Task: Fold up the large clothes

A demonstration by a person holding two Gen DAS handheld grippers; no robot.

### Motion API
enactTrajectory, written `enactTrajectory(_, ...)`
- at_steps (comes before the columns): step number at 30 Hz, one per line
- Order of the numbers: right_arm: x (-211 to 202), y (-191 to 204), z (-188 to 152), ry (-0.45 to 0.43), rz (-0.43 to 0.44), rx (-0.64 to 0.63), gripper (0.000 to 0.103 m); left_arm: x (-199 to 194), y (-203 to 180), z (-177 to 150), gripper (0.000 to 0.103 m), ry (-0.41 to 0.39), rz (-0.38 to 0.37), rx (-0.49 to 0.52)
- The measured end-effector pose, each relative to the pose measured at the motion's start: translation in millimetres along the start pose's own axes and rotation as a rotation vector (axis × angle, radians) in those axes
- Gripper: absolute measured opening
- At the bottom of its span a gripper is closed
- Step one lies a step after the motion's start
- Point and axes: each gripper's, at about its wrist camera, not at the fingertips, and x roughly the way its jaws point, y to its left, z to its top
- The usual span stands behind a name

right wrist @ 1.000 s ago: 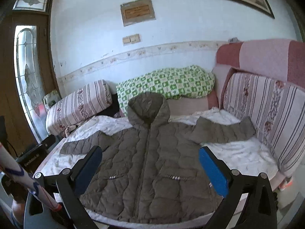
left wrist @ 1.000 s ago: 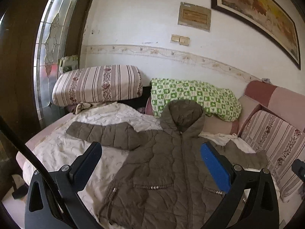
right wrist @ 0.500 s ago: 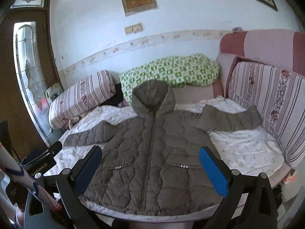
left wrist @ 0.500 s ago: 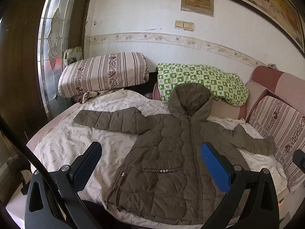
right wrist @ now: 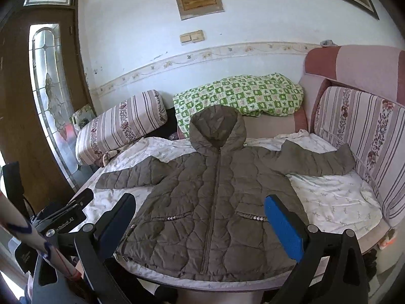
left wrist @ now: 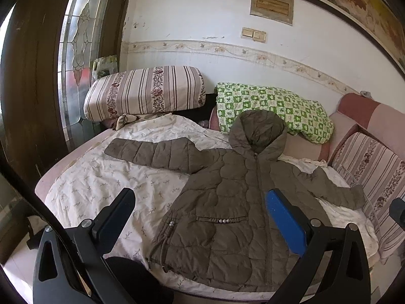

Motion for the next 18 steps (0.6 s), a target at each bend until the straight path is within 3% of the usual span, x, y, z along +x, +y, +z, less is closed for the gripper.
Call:
enactTrajectory(9, -15, 5, 0, -0.040, 0.020, -0.004, 0.103, -19, -1, 2, 0.103, -0.046, 0.015, 0.014)
enactTrajectory(18, 18, -2, -8, 0.034, 0.008, 0.000, 0.103, 8, -6, -4, 0.103, -0.014, 0.039, 0.020)
